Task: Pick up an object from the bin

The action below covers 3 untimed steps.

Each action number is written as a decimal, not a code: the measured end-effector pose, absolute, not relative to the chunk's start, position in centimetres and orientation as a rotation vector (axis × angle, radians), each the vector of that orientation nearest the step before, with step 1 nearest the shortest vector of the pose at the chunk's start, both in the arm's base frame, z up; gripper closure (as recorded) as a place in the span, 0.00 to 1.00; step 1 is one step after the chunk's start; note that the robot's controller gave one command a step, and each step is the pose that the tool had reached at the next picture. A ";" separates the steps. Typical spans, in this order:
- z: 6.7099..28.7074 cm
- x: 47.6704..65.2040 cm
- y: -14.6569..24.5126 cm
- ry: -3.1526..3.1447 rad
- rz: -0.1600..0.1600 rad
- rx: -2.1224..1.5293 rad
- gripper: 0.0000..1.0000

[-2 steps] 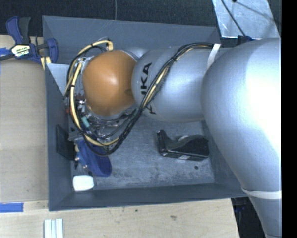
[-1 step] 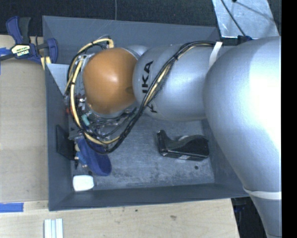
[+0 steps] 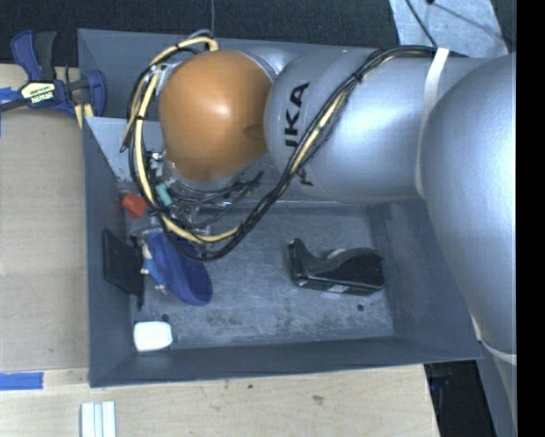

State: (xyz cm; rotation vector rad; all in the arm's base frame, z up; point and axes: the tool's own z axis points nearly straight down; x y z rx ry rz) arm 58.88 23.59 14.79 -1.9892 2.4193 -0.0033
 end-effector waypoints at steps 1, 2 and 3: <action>15.8 59.0 23.6 2.427 0.000 -1.986 1.00; 15.8 59.1 23.7 2.431 0.001 -1.979 1.00; 18.5 59.2 23.7 2.435 -0.001 -1.973 1.00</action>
Offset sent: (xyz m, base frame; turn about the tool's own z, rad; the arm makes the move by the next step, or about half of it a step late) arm 0.0000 0.0001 0.0086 0.0000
